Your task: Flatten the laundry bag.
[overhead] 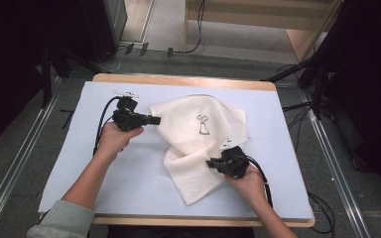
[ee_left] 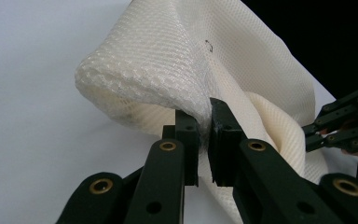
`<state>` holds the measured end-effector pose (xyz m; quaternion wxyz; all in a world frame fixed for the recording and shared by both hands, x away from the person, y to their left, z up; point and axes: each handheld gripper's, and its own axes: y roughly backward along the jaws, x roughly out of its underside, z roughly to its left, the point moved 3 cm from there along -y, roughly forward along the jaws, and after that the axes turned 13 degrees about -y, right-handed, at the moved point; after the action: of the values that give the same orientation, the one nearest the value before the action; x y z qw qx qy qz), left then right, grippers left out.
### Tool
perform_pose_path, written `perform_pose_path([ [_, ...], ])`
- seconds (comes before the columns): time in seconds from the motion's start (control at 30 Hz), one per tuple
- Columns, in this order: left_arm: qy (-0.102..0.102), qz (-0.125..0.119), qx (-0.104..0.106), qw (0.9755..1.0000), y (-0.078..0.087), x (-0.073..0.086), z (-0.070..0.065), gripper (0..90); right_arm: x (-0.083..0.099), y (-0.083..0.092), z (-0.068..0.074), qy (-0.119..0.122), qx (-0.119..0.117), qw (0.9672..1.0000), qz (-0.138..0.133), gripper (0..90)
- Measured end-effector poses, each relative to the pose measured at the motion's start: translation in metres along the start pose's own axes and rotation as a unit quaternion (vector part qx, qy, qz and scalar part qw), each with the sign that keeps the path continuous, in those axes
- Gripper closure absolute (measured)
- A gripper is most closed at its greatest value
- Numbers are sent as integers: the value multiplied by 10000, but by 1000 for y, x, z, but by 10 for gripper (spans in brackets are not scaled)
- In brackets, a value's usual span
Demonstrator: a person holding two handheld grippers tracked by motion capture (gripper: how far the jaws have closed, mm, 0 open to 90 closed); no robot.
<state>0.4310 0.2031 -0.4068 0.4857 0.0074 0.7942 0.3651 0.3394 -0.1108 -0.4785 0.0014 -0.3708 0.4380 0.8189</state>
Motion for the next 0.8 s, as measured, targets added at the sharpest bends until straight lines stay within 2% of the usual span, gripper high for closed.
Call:
perform_pose_path([
  [0.07,21,-30,-19,10000,3,0,2,849,-1,4,-1,-7,9,10000,-29,885],
  [0.27,165,-228,-38,9996,25,-1,10,851,-9,35,-13,-3,-50,9994,-347,886],
  [0.57,205,-376,-57,9991,53,-3,7,854,-13,67,-26,36,-125,9980,-612,886],
  [0.8,269,-569,-145,9979,80,-5,9,857,-19,89,-38,-67,-184,9966,-804,888],
])
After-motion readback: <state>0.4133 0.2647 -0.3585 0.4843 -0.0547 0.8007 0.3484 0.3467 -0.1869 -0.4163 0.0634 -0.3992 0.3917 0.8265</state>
